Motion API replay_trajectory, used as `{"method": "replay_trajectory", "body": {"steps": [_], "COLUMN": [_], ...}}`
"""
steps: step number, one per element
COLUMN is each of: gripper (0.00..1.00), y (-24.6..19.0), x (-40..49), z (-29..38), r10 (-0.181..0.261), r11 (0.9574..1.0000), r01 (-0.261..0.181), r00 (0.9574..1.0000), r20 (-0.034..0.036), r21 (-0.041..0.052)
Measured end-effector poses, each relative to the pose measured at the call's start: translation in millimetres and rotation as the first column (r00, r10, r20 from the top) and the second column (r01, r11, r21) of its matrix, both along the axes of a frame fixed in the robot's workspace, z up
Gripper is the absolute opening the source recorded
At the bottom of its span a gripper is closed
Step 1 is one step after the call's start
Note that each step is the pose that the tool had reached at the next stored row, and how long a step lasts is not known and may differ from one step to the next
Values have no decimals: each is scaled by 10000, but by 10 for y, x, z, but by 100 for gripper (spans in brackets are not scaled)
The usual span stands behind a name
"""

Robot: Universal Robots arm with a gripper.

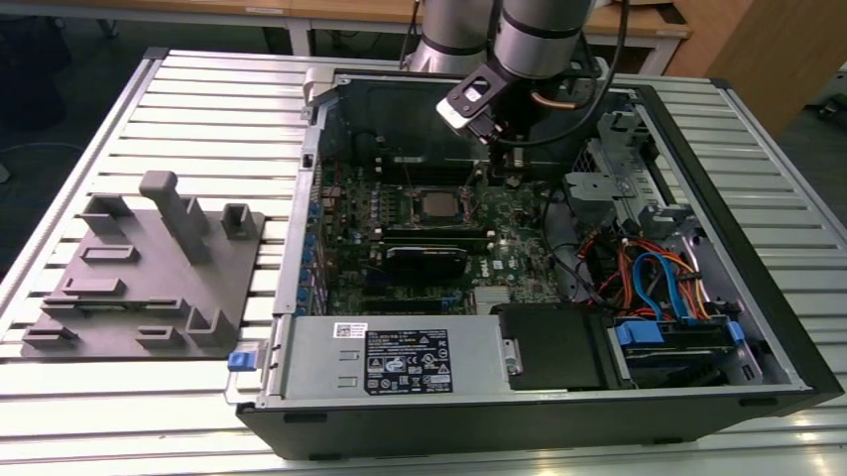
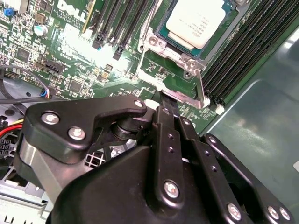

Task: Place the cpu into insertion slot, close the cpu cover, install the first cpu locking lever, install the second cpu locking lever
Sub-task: 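Close the cpu cover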

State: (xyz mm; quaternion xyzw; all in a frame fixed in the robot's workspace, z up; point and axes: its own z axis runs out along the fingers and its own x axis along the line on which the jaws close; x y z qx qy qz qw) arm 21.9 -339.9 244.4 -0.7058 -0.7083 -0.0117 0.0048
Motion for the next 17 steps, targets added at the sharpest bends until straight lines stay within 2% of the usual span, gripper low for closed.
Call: {"method": "replay_trajectory", "body": {"steps": [17], "gripper": [10], "y": [0], "x": [-47], "z": [0], "r10": [0], "r11": [10000], "r01": [0], "r00": [10000], "r20": [0], "r21": [0]}}
